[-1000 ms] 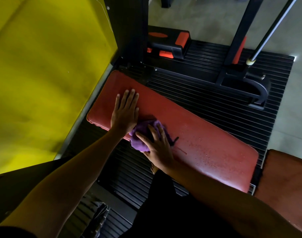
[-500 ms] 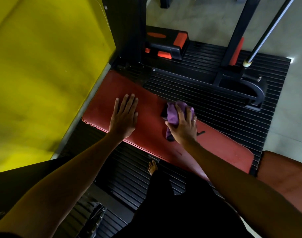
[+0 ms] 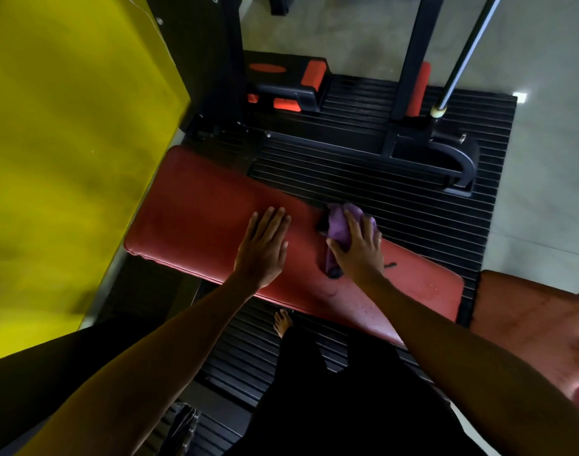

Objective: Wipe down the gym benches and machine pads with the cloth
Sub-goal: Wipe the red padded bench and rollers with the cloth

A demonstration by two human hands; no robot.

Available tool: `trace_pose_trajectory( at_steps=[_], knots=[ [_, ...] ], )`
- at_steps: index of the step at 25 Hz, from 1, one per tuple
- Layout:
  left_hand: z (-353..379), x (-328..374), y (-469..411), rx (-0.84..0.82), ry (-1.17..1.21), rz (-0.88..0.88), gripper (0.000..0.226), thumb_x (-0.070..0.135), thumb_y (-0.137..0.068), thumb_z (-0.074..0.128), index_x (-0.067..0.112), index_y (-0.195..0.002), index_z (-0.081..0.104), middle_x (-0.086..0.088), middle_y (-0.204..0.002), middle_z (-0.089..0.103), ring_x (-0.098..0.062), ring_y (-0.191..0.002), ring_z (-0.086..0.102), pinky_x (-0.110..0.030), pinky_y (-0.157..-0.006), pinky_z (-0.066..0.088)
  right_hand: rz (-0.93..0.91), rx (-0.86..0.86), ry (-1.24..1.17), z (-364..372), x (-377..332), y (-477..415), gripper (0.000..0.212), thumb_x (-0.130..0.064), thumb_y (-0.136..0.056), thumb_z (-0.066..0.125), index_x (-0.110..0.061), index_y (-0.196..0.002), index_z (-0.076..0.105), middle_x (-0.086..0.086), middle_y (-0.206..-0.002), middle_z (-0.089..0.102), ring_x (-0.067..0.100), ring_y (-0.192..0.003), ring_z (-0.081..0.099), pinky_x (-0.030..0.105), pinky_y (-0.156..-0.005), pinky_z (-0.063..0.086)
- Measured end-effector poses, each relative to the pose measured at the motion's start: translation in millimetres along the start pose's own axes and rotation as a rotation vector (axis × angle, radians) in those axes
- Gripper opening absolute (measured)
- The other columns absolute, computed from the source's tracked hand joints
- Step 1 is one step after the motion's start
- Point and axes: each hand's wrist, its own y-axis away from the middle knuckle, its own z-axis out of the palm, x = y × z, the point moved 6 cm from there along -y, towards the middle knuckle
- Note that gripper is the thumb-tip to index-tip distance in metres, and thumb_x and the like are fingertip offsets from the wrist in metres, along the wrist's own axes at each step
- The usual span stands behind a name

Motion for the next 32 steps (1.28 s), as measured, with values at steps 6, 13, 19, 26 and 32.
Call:
trace_pose_trajectory(
  at_steps=[6,13,19,26,32],
  knots=[
    [24,26,-23,-0.033,0.025,0.012,0.049,0.021,-0.099,0.044,0.003,-0.144,0.050,-0.015,-0.150,0.050,-0.030,-0.144,0.041,-0.049,-0.121,0.027,-0.226,-0.096,-0.026,3,-22,21,0.086,-0.054,-0.089,0.067,-0.037,-0.160,0.022,0.012,-0.168,0.019,0.045,-0.152,0.016,0.057,-0.121,0.024],
    [31,36,-28,-0.063,-0.058,0.033,0.056,0.032,-0.103,0.042,0.010,-0.154,0.038,-0.010,-0.161,0.033,-0.028,-0.151,0.026,-0.050,-0.124,0.016,0.040,-0.033,-0.021,-22,33,-21,0.083,-0.076,-0.083,0.049,-0.033,-0.153,0.038,0.007,-0.144,0.050,0.039,-0.127,0.050,0.051,-0.106,0.043],
    [34,36,-30,-0.099,-0.128,0.034,0.058,0.034,-0.103,0.041,0.012,-0.156,0.034,-0.009,-0.164,0.026,-0.027,-0.153,0.020,-0.052,-0.125,0.014,-0.166,-0.133,-0.053,-21,-19,-56,0.074,-0.074,-0.087,0.056,-0.033,-0.147,0.043,0.000,-0.136,0.057,0.030,-0.116,0.062,0.045,-0.093,0.054],
    [28,38,-31,-0.056,-0.137,0.051,0.056,0.033,-0.103,0.041,0.012,-0.154,0.038,-0.008,-0.164,0.027,-0.026,-0.153,0.020,-0.052,-0.123,0.019,0.149,-0.075,-0.010,-33,78,-29,0.076,-0.073,-0.086,0.058,-0.034,-0.149,0.040,0.004,-0.140,0.052,0.039,-0.122,0.055,0.048,-0.099,0.048],
    [33,36,-32,-0.116,-0.148,0.075,0.059,0.042,-0.105,0.034,0.007,-0.152,0.040,-0.014,-0.160,0.035,-0.033,-0.151,0.027,-0.055,-0.122,0.018,0.005,-0.020,-0.108,20,-21,42,0.066,-0.067,-0.095,0.037,-0.043,-0.156,0.026,0.015,-0.165,0.022,0.044,-0.153,0.015,0.060,-0.123,0.020]
  ],
)
